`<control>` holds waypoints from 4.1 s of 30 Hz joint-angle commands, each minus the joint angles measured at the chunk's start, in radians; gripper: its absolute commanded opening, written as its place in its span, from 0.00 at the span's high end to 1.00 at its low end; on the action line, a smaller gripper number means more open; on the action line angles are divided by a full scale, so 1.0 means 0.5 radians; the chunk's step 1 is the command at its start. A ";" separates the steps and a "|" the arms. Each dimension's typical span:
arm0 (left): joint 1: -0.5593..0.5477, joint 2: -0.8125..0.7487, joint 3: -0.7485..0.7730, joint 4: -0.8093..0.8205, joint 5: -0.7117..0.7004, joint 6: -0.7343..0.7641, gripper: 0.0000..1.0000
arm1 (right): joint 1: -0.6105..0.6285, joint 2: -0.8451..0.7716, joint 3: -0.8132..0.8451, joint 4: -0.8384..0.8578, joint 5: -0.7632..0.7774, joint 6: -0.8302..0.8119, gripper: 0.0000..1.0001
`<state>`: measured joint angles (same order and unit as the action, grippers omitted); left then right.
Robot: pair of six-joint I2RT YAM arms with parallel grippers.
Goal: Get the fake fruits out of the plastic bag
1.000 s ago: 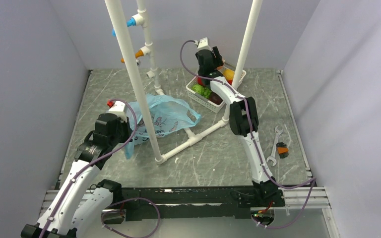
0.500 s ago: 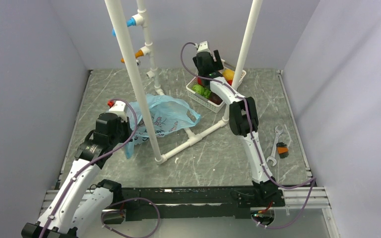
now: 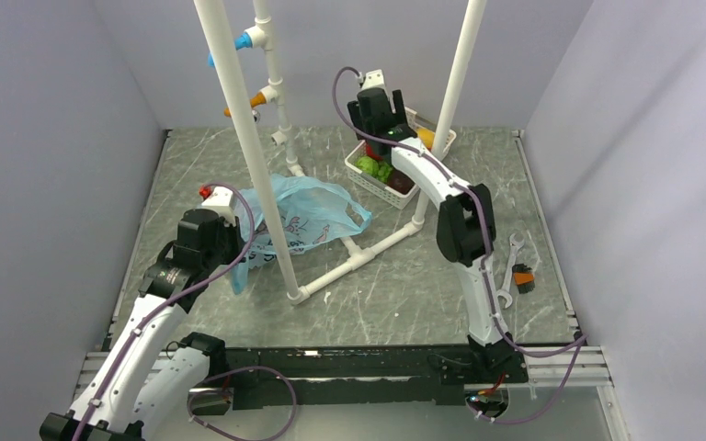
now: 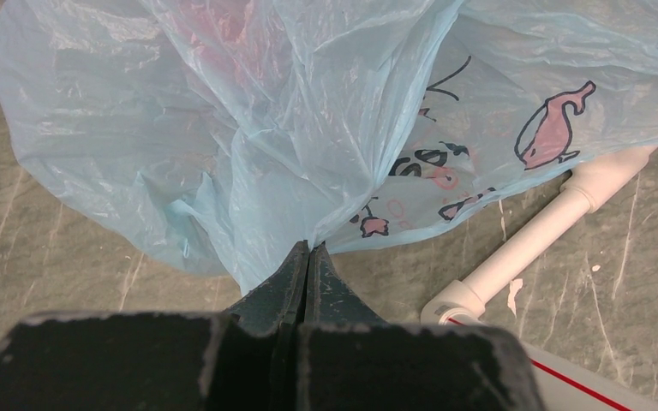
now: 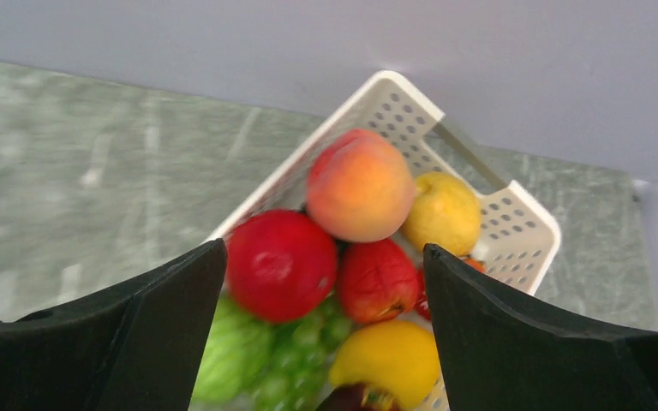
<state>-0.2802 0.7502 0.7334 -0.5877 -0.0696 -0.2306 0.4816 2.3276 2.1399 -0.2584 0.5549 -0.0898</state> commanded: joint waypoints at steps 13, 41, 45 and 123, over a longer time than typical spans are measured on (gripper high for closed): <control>-0.059 -0.048 0.029 0.075 -0.119 0.028 1.00 | 0.229 -1.476 -1.424 0.096 -0.993 0.910 0.16; -0.093 -0.148 0.294 -0.090 0.482 -0.204 1.00 | 0.596 -2.034 -2.213 0.958 -2.021 1.378 0.22; -0.093 -0.207 0.241 -0.145 0.483 -0.211 1.00 | 0.725 -1.877 -2.232 1.111 -1.893 1.381 0.26; -0.228 -0.027 0.128 -0.417 0.167 -0.330 1.00 | 0.900 -0.767 -1.854 1.448 -1.333 0.677 0.22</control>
<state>-0.3923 0.7124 0.8021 -0.8307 0.0235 -0.4076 0.9283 1.9175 1.1439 0.3904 -0.0799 0.3058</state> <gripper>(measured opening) 0.010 0.773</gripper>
